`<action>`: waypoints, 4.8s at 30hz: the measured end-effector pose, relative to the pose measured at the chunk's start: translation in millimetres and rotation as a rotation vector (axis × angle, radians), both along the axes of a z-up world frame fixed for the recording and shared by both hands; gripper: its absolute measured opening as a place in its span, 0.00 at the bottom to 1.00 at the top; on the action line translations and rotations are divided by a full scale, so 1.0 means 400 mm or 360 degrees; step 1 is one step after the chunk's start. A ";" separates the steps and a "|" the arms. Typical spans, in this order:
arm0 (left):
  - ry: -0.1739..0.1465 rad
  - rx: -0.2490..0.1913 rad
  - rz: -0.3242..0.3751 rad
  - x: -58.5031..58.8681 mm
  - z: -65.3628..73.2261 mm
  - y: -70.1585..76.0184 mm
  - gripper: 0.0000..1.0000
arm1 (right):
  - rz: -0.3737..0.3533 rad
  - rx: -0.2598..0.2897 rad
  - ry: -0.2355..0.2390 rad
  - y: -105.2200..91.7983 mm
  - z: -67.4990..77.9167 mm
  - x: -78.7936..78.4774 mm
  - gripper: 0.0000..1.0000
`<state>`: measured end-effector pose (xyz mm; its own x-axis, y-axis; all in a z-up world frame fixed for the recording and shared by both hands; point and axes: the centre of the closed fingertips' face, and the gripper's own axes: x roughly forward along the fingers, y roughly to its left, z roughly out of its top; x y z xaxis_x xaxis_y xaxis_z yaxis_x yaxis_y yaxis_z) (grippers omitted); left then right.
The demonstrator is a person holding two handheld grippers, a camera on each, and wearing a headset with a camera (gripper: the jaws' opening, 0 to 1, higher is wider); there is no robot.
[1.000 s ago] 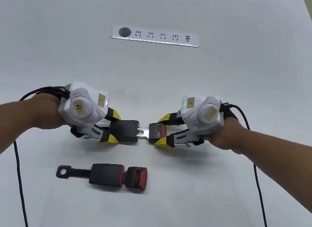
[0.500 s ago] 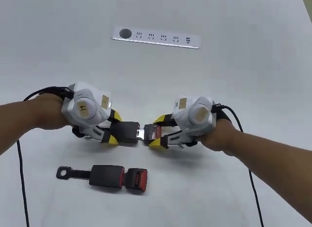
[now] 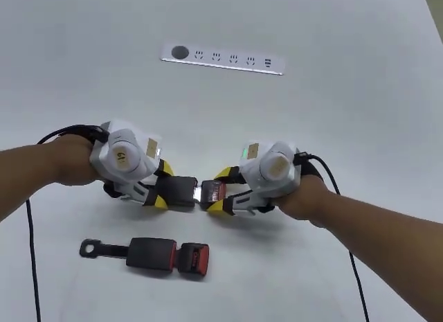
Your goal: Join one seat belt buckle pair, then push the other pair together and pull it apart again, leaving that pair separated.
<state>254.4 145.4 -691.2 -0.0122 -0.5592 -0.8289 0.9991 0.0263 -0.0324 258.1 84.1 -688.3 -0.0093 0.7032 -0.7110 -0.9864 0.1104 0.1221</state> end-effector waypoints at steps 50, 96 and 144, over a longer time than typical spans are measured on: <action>0.0009 -0.0039 -0.0018 0.001 0.001 0.001 0.33 | -0.0102 0.0077 0.0006 -0.042 0.001 -0.011 0.33; 0.0029 -0.0030 -0.0035 0.001 0.004 0.004 0.33 | -0.0215 0.0056 0.0008 -0.315 0.016 -0.016 0.33; 0.0045 -0.0084 0.0311 0.005 0.083 -0.006 0.66 | -0.0711 0.0098 -0.0012 -0.387 0.051 0.021 0.67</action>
<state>256.6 142.8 -658.2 0.0779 -0.5959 -0.7993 0.9739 0.2171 -0.0669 266.5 -70.7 -667.8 0.3100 0.6780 -0.6665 -0.8446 0.5183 0.1345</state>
